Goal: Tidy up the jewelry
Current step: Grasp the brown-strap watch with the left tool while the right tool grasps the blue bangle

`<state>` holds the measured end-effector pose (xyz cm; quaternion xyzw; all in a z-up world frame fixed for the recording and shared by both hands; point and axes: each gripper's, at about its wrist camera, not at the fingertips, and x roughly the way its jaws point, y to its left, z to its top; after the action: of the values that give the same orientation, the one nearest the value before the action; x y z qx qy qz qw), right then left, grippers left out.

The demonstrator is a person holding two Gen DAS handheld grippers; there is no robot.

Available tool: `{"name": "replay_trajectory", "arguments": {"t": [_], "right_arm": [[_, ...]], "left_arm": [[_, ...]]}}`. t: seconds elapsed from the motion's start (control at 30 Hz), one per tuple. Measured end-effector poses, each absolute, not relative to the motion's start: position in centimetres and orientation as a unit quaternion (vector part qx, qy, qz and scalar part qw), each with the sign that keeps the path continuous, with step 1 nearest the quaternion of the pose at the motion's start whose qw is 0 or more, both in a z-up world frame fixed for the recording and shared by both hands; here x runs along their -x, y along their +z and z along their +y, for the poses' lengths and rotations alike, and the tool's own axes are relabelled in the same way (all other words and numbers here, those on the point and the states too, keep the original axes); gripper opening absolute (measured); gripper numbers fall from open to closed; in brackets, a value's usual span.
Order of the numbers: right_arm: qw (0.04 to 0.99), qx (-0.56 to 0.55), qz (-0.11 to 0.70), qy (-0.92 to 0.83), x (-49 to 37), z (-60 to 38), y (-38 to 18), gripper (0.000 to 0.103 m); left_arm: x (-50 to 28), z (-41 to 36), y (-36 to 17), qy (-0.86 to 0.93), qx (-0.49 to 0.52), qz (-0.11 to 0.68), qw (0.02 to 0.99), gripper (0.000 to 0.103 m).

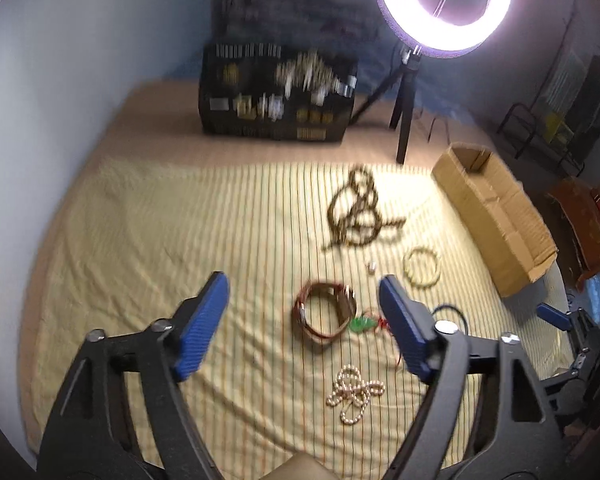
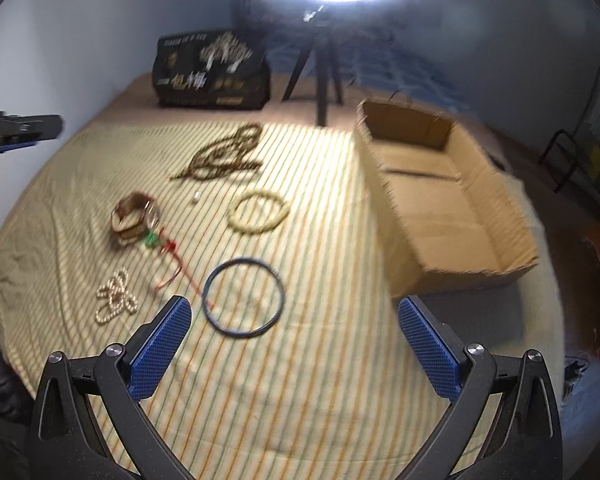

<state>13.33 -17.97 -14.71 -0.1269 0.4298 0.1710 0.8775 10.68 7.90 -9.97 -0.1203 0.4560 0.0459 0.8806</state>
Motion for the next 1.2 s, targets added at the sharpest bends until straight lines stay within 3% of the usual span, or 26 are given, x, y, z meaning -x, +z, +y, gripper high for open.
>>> {"name": "replay_trajectory", "arguments": {"t": [0.1, 0.27, 0.33, 0.4, 0.8, 1.07, 1.2], "right_arm": [[0.863, 0.138, 0.450, 0.184, -13.8, -17.0, -16.3, 0.103], [0.846, 0.159, 0.472, 0.191, -14.9, -15.8, -18.0, 0.103], [0.840, 0.159, 0.482, 0.193, -15.4, -15.4, -18.6, 0.103], [0.834, 0.154, 0.493, 0.196, -16.1, -15.0, -19.1, 0.103], [0.813, 0.108, 0.539, 0.192, -19.1, -14.9, -21.5, 0.103], [0.806, 0.134, 0.543, 0.195, -19.4, -14.0, -22.5, 0.103], [0.804, 0.145, 0.544, 0.193, -19.5, -13.6, -22.7, 0.101]], "left_arm": [[-11.6, 8.2, -12.4, 0.041, 0.149, 0.490, 0.858, 0.067], [-12.7, 8.0, -14.7, 0.038, 0.174, 0.521, 0.835, 0.066], [-13.2, 8.1, -15.7, 0.039, 0.191, 0.536, 0.822, 0.057], [-13.6, 8.2, -16.4, 0.043, 0.199, 0.545, 0.813, 0.054], [-15.5, 8.4, -18.4, 0.043, 0.210, 0.560, 0.800, 0.049], [-15.7, 8.2, -19.6, 0.039, 0.209, 0.575, 0.790, 0.038], [-15.6, 8.3, -20.0, 0.040, 0.206, 0.579, 0.788, 0.027]]}}
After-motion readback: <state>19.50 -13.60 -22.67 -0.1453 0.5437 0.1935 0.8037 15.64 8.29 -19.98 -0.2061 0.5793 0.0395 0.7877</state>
